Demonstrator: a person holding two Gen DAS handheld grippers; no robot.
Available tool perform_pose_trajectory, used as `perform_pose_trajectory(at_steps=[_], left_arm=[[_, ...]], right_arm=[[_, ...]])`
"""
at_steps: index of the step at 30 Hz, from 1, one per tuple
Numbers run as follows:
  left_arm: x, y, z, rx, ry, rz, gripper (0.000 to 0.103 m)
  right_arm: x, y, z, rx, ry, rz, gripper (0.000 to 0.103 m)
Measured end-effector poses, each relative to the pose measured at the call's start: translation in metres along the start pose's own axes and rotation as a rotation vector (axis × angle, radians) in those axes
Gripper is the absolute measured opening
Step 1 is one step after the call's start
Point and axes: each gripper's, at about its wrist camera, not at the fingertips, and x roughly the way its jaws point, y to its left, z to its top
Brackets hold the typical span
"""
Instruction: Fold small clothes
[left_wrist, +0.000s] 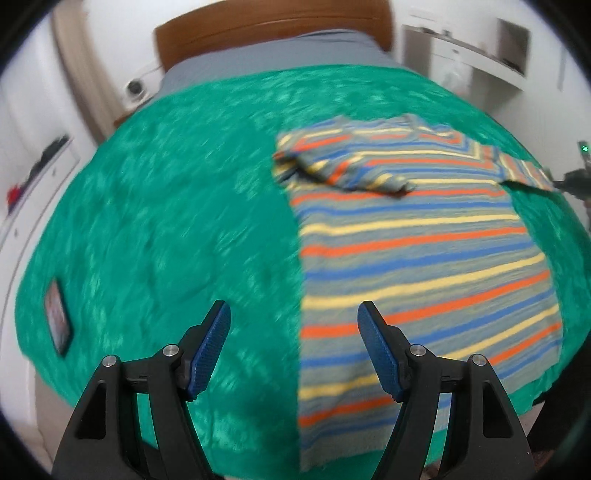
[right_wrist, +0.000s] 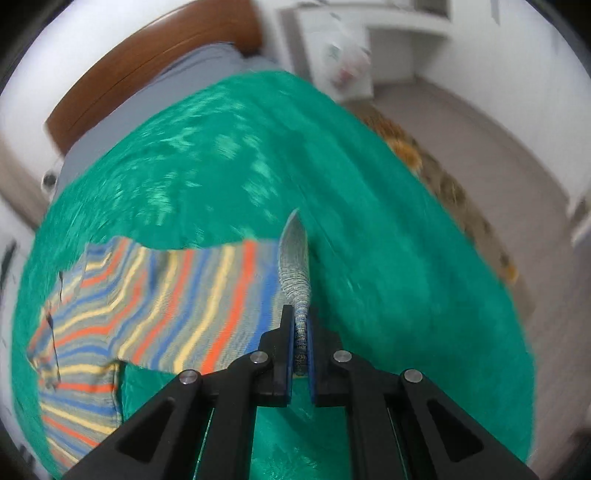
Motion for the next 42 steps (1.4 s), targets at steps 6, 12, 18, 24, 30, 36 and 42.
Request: perform_pose_trajectory(at_steps=[6, 12, 18, 24, 30, 36, 42], left_arm=[[0.011, -0.024, 0.031, 0.183, -0.024, 0.028, 0.074], [0.039, -0.074, 0.075, 0.531, -0.127, -0.108, 0.09], [0.137, -0.112, 0.103, 0.741, -0.052, -0.017, 0.086], [0.156, -0.031, 0.15, 0.207, 0.005, -0.146, 0.007], [0.128, 0.159, 0.154, -0.301, -0.032, 0.129, 0.006], [0.166, 0.228, 0.123, -0.435, 0.093, 0.286, 0.005], [0.188, 0.233, 0.087, -0.579, 0.137, 0.286, 0.005]], right_arm=[[0.022, -0.01, -0.01, 0.025, 0.023, -0.012, 0.005], [-0.016, 0.0, -0.03, -0.081, -0.045, 0.005, 0.068], [-0.055, 0.01, -0.077, -0.123, -0.07, 0.112, 0.068], [-0.08, 0.023, -0.131, -0.167, -0.094, 0.147, 0.068], [-0.081, 0.029, -0.152, -0.168, -0.105, 0.148, 0.068], [-0.058, 0.041, -0.161, -0.179, -0.062, 0.131, 0.068], [-0.039, 0.043, -0.165, -0.196, -0.031, 0.07, 0.068]])
